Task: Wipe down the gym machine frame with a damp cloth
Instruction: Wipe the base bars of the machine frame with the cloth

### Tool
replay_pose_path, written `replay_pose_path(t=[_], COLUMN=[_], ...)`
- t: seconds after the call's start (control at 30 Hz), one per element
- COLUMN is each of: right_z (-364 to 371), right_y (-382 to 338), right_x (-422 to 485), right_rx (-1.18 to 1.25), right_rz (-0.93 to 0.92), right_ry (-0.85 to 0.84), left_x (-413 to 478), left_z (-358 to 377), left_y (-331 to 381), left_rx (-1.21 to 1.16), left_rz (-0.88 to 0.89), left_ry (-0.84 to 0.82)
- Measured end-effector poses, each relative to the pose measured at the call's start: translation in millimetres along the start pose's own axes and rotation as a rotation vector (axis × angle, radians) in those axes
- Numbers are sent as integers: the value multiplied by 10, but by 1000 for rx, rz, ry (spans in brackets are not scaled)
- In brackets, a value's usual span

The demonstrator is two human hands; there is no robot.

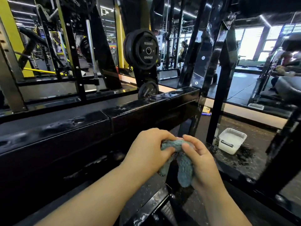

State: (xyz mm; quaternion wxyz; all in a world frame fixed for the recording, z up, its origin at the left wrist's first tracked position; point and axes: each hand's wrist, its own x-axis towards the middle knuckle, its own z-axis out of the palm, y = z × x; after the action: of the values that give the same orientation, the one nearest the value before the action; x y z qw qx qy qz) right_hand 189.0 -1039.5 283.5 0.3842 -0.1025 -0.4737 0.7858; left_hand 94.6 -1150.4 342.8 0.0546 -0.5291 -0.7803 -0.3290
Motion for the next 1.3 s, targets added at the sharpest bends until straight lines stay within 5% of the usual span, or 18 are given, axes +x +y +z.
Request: replay_pose_path(t=[0.1, 0.2, 0.37, 0.5, 0.57, 0.67, 0.8, 0.87, 1.0, 1.1, 1.17, 1.3], right_z=[152, 381, 141, -21, 58, 344, 655, 469, -97, -152, 101, 449], right_y=[121, 205, 162, 0, 57, 498, 1076, 1005, 497, 309, 450, 993], right_x=[-122, -241, 267, 1036, 1335, 1204, 398, 652, 1713, 2023, 1690, 743], right_rx=[274, 469, 217, -211, -326, -512, -870, -968, -776, -465, -509, -861], right_rz=[73, 108, -79, -354, -417, -529, -985, -1078, -608, -410, -481, -1009], right_ry=[168, 116, 424, 471, 417, 327, -83, -45, 418, 567, 481, -36], left_x=[4, -30, 10, 157, 255, 320, 380, 381, 339, 334, 335, 387], left_z=[190, 345, 167, -383, -625, -760, -703, -675, -601, -592, -622, -655], left_y=[32, 164, 230, 187, 142, 76, -56, -134, -172, -235, -264, -241], left_rx=[-110, -196, -74, 412, 698, 799, 820, 791, 846, 871, 875, 869], left_rz=[-98, -114, 68, 299, 87, -308, -300, -279, -196, -178, -162, -241], left_ry=[233, 171, -38, 310, 265, 44, 96, 160, 185, 206, 189, 93])
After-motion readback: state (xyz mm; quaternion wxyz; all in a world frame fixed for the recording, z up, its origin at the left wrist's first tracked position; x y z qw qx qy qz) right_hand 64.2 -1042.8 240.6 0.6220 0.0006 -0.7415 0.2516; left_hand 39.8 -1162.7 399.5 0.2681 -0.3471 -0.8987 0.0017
